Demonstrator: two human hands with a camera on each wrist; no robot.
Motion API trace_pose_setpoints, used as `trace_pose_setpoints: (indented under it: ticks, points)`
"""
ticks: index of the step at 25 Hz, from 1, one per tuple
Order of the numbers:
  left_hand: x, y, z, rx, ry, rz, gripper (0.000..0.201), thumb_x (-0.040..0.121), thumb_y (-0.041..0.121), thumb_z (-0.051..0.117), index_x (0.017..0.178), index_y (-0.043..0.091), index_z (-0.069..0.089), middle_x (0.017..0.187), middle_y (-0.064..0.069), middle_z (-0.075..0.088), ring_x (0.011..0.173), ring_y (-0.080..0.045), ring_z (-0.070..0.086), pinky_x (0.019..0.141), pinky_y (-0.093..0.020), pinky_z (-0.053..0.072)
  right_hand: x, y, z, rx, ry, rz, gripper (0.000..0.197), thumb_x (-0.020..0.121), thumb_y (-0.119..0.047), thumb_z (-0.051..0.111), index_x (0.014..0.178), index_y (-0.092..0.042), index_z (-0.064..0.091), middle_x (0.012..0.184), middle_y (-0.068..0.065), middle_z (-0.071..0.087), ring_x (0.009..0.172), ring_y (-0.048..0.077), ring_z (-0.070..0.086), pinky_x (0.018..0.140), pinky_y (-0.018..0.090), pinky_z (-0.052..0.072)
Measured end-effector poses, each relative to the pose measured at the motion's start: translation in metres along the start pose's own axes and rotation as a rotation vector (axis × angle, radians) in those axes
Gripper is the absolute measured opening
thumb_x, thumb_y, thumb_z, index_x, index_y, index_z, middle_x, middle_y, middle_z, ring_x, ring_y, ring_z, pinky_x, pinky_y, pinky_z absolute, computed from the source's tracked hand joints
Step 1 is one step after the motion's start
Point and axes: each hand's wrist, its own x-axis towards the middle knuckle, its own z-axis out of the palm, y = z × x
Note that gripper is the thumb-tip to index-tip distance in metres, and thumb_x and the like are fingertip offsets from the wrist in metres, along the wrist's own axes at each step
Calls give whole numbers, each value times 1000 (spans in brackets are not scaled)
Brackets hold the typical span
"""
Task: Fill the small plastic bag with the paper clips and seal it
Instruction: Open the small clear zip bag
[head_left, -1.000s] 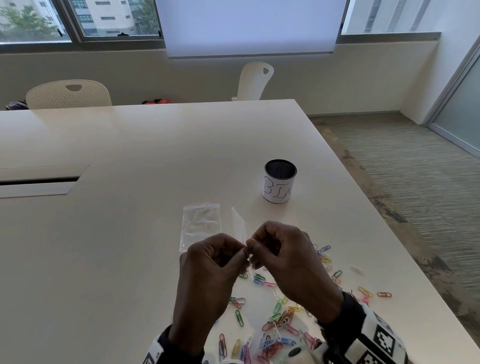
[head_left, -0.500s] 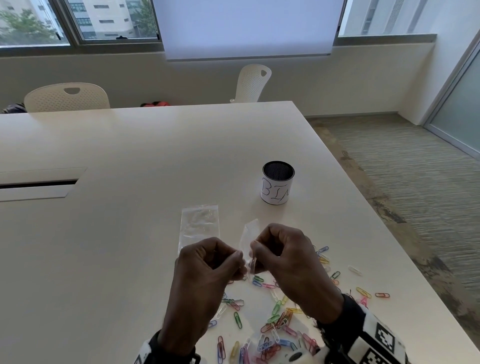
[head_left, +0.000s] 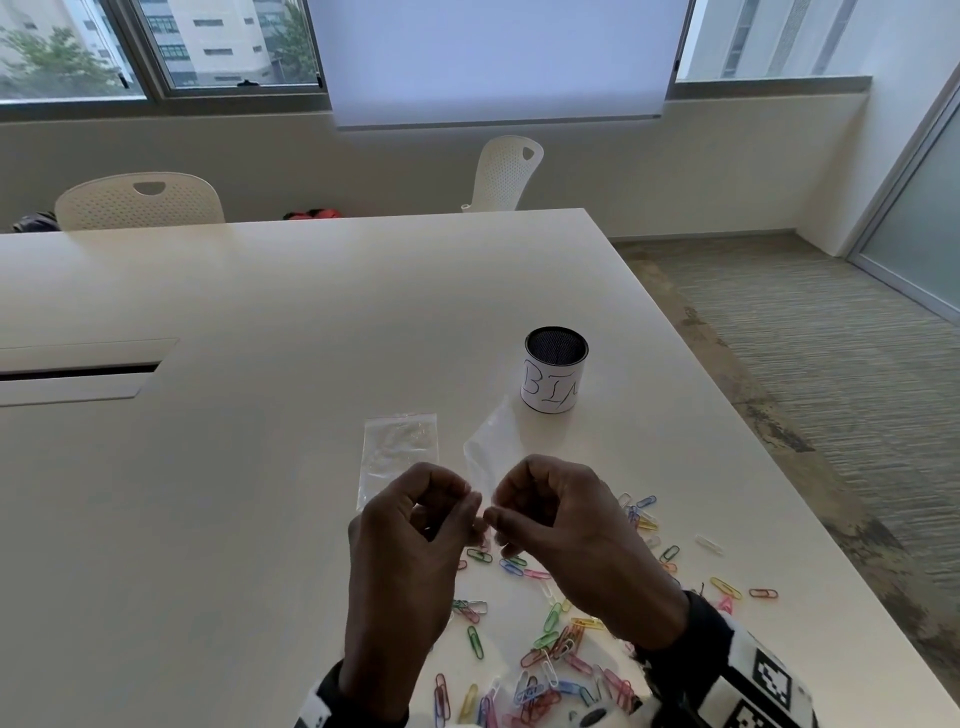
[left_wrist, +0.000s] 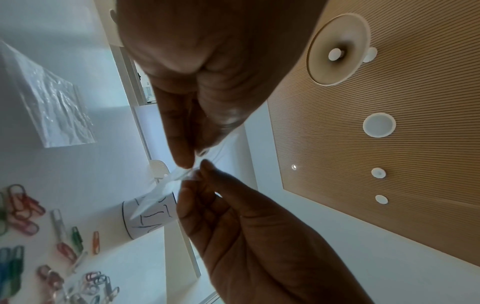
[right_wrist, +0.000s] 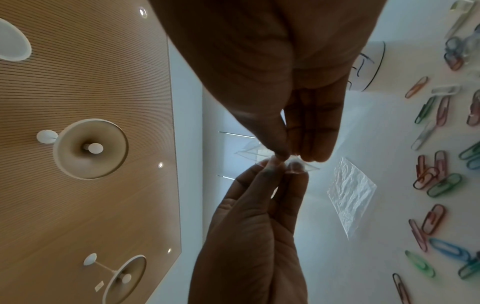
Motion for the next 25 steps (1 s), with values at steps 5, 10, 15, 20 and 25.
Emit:
trace_pose_setpoints:
  ticks: [5, 10, 15, 20, 25]
  points:
    - [1, -1, -2, 150, 67, 84, 23, 86, 12, 84, 81, 29, 70, 71, 10, 75, 65, -9, 76, 67, -23, 63, 1, 7, -1, -179, 162, -26, 16, 90, -17, 76, 85, -25, 63, 76, -2, 70, 70, 13, 72, 70, 28, 65]
    - [1, 1, 2, 225, 11, 144, 29, 84, 6, 84, 80, 29, 66, 76, 10, 69, 70, -7, 71, 67, -18, 60, -1, 7, 3, -297, 181, -116, 23, 92, -29, 74, 99, -32, 53, 91, -12, 63, 78, 4, 67, 67, 16, 57]
    - [-1, 8, 5, 267, -19, 149, 33, 83, 4, 80, 80, 27, 57, 75, 9, 63, 65, -11, 66, 64, -21, 57, 4, 4, 5, -445, 294, -196, 25, 93, -19, 72, 91, -30, 49, 84, -14, 54, 69, 1, 56, 61, 13, 46]
    - [-3, 11, 1, 311, -31, 163, 39, 80, -4, 81, 79, 24, 54, 77, 10, 58, 60, -7, 60, 68, -10, 52, 2, 4, 4, -548, 273, -196, 33, 93, -19, 72, 94, -34, 42, 98, -16, 49, 68, -1, 53, 63, 12, 43]
    - [-6, 15, -1, 288, -53, 219, 34, 82, 2, 83, 84, 25, 58, 78, 12, 56, 78, -7, 62, 64, -10, 50, 5, 4, 5, -520, 269, -219, 31, 95, -19, 73, 90, -32, 45, 95, -18, 50, 73, 0, 59, 64, 9, 48]
